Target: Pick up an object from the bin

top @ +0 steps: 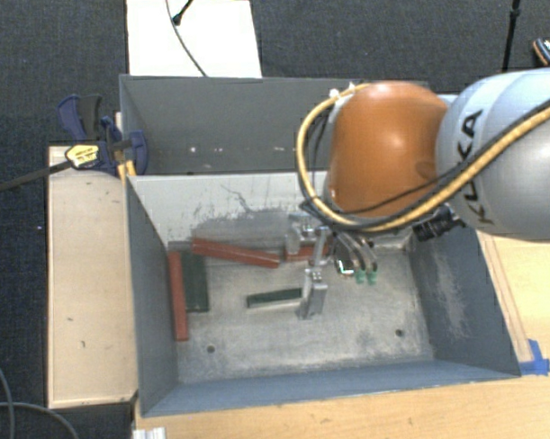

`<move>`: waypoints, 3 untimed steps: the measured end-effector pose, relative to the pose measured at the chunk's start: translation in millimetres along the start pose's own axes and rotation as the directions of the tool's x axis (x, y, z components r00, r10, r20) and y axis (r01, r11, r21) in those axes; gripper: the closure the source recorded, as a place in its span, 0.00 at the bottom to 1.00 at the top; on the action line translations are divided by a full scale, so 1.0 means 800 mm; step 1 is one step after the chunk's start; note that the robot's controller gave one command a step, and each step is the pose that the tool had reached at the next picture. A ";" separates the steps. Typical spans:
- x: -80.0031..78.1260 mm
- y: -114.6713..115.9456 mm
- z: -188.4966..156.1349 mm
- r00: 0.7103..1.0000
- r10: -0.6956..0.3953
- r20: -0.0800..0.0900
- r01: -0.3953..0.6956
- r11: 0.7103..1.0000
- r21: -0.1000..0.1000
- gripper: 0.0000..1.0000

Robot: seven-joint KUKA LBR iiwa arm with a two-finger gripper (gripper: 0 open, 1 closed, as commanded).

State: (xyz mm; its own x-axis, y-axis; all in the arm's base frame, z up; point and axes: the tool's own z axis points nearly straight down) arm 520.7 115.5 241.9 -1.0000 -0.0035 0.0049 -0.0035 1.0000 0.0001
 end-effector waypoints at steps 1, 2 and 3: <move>-0.044 0.011 0.220 0.995 -0.097 0.000 0.097 0.995 0.001 0.00; -0.037 0.007 0.174 0.994 -0.106 0.011 0.106 0.994 0.000 0.00; -0.038 -0.009 0.177 0.991 -0.134 0.007 0.134 0.991 0.001 0.00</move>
Offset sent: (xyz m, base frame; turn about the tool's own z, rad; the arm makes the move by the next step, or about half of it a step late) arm 0.0354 0.0098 -0.1719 -0.0988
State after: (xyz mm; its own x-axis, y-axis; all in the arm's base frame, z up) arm 550.8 108.7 100.4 -0.9905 -0.1377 -0.0021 -0.1377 0.9905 0.0000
